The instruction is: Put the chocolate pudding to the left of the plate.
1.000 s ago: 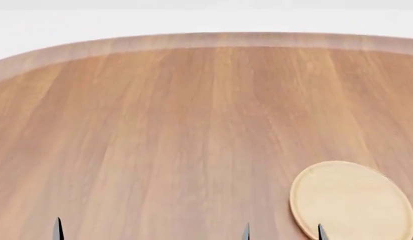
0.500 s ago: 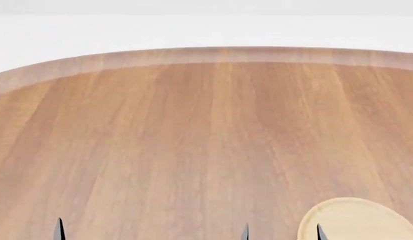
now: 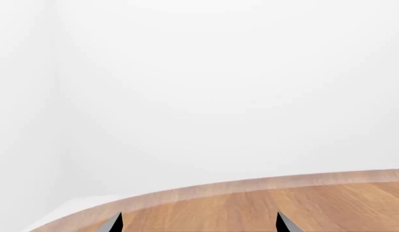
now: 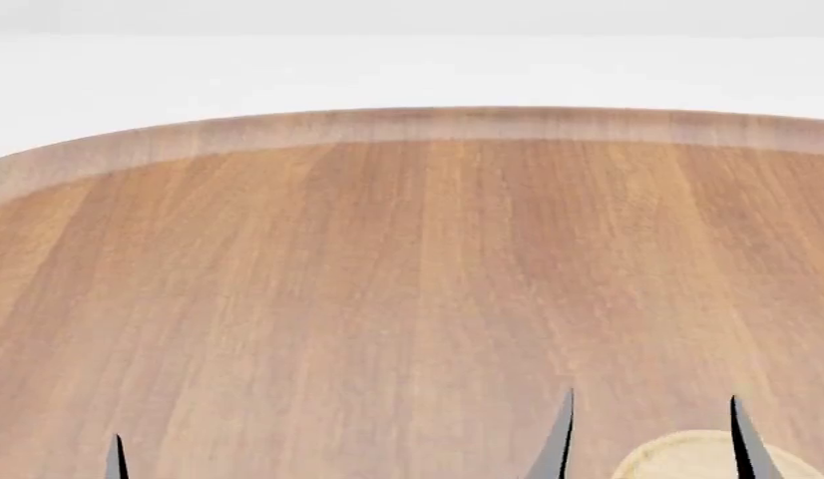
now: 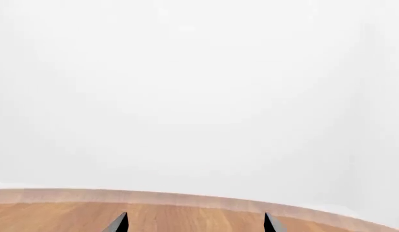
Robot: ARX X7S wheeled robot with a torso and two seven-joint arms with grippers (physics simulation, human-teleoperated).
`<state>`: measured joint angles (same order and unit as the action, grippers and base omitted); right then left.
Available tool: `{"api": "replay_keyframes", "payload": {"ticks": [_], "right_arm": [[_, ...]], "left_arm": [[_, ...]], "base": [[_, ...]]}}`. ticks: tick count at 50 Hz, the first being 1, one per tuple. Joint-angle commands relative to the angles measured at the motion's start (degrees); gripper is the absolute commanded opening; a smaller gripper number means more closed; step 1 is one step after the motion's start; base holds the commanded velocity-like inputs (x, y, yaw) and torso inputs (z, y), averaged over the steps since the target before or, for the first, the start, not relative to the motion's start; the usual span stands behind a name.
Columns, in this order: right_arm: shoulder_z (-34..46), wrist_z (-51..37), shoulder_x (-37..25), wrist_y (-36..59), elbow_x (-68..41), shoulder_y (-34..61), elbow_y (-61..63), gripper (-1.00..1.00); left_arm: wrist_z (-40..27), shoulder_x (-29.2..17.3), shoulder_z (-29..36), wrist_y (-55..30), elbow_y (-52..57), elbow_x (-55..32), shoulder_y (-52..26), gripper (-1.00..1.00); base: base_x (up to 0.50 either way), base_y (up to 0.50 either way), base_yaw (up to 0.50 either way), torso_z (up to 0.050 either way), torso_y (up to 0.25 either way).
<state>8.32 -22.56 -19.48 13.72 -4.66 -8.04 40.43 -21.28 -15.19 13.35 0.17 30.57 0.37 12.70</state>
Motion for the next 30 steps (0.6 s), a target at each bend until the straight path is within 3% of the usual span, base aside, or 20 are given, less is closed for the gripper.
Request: {"api": "replay_keyframes", "payload": {"ticks": [1,2,3,5,7,9,11,13,21,25,30], "right_arm": [[-17.72,-18.5,-26.97,14.39,-26.46,9.78,19.56,1.0],[-15.64,-23.68,-35.56,11.01,-35.05,9.37,19.54,1.0],[-20.29,-22.68,-44.16,11.94,-43.65,11.62,18.42,1.0],[-22.38,-13.15,-59.99,10.85,-60.25,17.56,11.57,1.0],[-18.42,-6.44,-69.96,7.34,-62.96,18.51,5.74,1.0],[-19.96,8.54,-70.48,13.21,-64.92,20.32,2.84,1.0],[-20.9,16.83,-70.48,17.14,-62.85,21.5,2.7,1.0],[-24.11,30.47,-70.49,23.34,-64.11,24.92,1.19,1.0],[-24.12,60.85,-70.43,25.1,-48.75,25.73,-0.45,1.0],[-23.84,67.7,-70.39,25.58,-46.23,25.87,-0.31,1.0],[-21.01,68.65,-70.4,20.69,-41.6,23.74,-0.84,1.0]], "left_arm": [[-0.2,-0.46,0.01,-0.51,0.12,-0.89,-0.26,1.0],[-0.24,-0.5,0.04,-0.51,0.12,-0.91,-0.27,1.0],[-0.28,-0.51,0.14,-0.62,0.02,-0.85,-0.35,1.0],[-0.41,-0.48,0.37,-0.61,-0.21,-0.64,-0.47,1.0],[-0.47,-0.45,0.51,-0.29,-1.02,-0.62,-0.83,1.0],[-0.49,-0.49,0.61,-0.5,-1.17,-0.67,-1.07,1.0],[-0.51,-0.52,0.75,-0.71,-1.44,-0.67,-1.31,1.0],[-0.61,-0.63,0.79,-0.79,-1.16,-0.71,-1.12,1.0],[-0.88,-0.92,0.77,-0.76,-1.57,-1.06,-1.58,1.0],[-1.1,-1.0,1.04,-0.57,-1.54,-0.89,-1.44,1.0],[-1.27,-1.18,1.22,-1.13,-0.88,-0.94,-1.38,1.0]], "base": [[0.0,0.0,0.0,0.0,0.0],[0.0,0.0,0.0,0.0,0.0],[0.0,0.0,0.0,0.0,0.0],[0.0,0.0,0.0,0.0,0.0],[0.0,0.0,0.0,0.0,0.0],[0.0,0.0,0.0,0.0,0.0],[0.0,0.0,0.0,0.0,0.0],[0.0,0.0,0.0,0.0,0.0],[0.0,0.0,0.0,0.0,0.0],[0.0,0.0,0.0,0.0,0.0],[0.0,0.0,0.0,0.0,0.0]]}}
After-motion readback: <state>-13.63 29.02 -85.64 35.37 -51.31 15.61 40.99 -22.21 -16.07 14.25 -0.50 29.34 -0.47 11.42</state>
